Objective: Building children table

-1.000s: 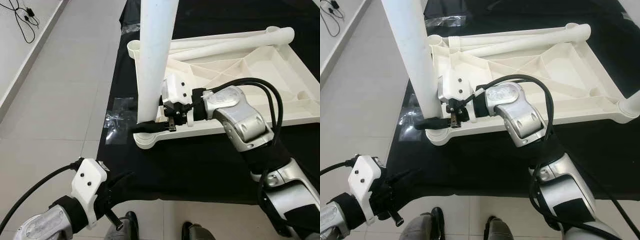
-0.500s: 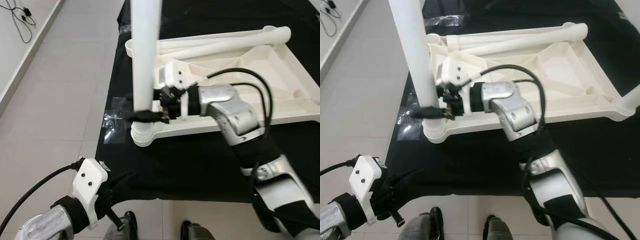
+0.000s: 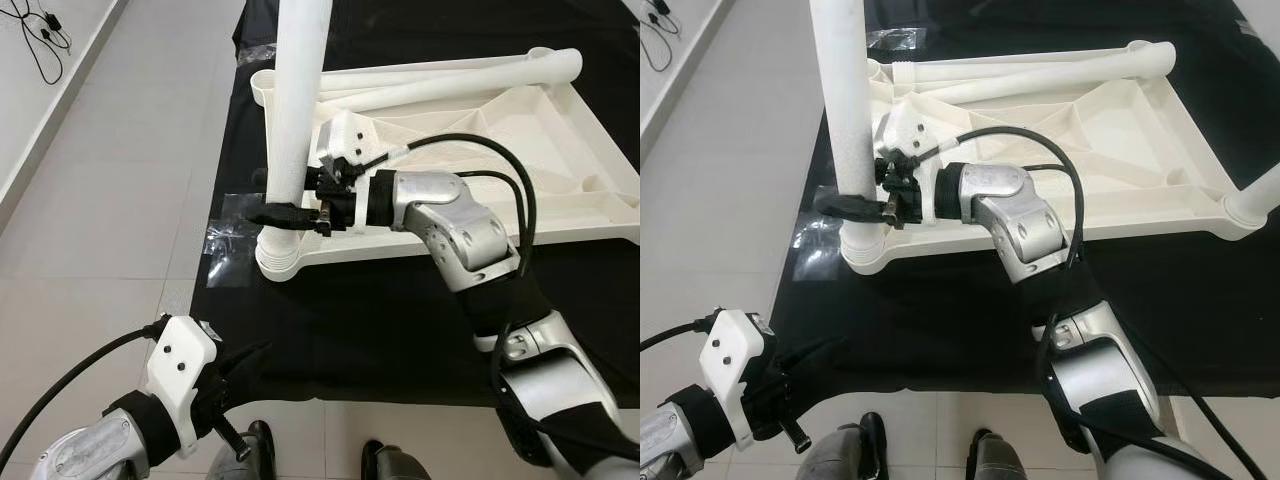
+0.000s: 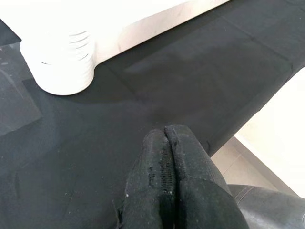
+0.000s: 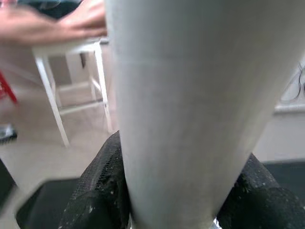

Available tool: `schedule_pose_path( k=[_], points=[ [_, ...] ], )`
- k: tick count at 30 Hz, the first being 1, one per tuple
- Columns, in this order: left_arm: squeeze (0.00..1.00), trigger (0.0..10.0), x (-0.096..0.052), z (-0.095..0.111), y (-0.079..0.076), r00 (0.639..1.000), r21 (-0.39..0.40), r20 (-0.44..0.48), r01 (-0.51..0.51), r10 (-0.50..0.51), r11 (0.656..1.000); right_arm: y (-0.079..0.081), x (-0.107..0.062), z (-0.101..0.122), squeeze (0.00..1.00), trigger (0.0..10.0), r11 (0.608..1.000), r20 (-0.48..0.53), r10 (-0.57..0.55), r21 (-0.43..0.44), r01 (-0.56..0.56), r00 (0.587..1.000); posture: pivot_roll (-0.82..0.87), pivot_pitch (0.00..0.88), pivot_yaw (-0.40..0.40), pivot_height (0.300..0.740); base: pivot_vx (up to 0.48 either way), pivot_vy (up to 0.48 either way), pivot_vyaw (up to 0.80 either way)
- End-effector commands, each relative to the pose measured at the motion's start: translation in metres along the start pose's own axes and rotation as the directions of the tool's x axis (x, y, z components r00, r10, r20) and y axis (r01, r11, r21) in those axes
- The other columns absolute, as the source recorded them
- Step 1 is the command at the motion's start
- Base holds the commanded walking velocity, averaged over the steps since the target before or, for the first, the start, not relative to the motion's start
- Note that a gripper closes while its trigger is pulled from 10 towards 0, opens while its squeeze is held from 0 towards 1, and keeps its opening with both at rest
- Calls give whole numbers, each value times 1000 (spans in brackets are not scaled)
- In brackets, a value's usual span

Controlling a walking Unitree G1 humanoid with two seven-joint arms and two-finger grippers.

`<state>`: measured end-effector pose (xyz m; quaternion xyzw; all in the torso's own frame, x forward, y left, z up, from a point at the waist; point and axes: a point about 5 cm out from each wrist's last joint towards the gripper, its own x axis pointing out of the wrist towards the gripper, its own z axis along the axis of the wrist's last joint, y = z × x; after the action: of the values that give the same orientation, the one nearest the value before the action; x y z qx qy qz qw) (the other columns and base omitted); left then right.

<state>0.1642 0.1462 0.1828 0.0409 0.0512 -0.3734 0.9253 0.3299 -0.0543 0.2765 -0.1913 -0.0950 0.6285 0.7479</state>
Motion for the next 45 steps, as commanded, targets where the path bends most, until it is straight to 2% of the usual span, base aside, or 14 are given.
schedule_pose_path(
  k=[1,2,4,8,13,21,22,24,27,30,32,33,41,45],
  points=[
    [0,10000,-1,-1,-4,1000,-15,2,11,-11,1000,8,-6,-21,0,10000,995,-143,11,-97,-25,990,111,307,-28,740,0,0,0],
    [0,10000,-1,-1,-4,1000,-15,2,11,-11,1000,8,-6,-21,0,10000,995,-143,11,-97,-25,990,111,307,-28,740,0,0,0],
    [0,10000,-1,-1,-3,1000,-15,1,13,-13,1000,15,-9,-19,0,10000,983,-177,66,-159,-95,982,109,307,-27,740,0,0,0],
    [0,10000,-1,-1,-3,1000,-15,1,13,-13,1000,18,-11,-19,0,10000,977,-200,94,-171,-129,975,109,306,-27,740,0,0,0],
    [0,10000,0,-1,-3,1000,-15,3,14,-14,1000,23,-22,-13,0,10000,940,-295,198,-213,-266,935,108,304,-29,740,0,0,0],
    [0,10000,1,-1,-3,1000,-16,5,15,-15,1000,17,-24,-4,0,10000,939,-297,211,-203,-278,931,102,301,-32,740,0,0,0],
    [0,10000,1,-1,-3,1000,-16,6,15,-15,1000,13,-22,-1,0,10000,951,-273,196,-181,-250,942,103,300,-33,740,0,0,0],
    [0,10000,2,-1,-2,1000,-15,7,14,-14,1000,-3,-14,5,0,10000,990,-211,95,-80,-114,973,102,299,-35,740,0,0,0],
    [0,10000,2,-1,-2,1000,-15,8,13,-13,1000,-9,-10,5,0,10000,998,-203,42,-29,-49,978,102,299,-36,740,0,0,0],
    [0,10000,2,-1,-2,1000,-15,8,13,-13,1000,-11,-10,3,0,10000,999,-204,30,-10,-33,978,101,299,-36,740,0,0,0],
    [0,10000,2,-1,-2,1000,-15,10,12,-12,1000,-18,-9,-1,0,10000,995,-190,-27,89,45,981,99,300,-38,740,0,0,0],
    [0,10000,2,-1,-2,1000,-16,10,12,-12,1000,-20,-9,-3,0,10000,992,-190,-46,111,68,981,98,300,-38,740,0,0,0],
    [0,10000,2,-1,-2,1000,-18,13,13,-13,1000,-22,-12,-16,0,10000,977,-208,-84,177,122,974,98,302,-38,740,0,0,0],
    [0,10000,2,-1,-2,1000,-18,13,13,-13,1000,-25,-11,-25,0,10000,951,-222,-143,237,196,965,98,300,-37,740,0,0,0]
  ],
)
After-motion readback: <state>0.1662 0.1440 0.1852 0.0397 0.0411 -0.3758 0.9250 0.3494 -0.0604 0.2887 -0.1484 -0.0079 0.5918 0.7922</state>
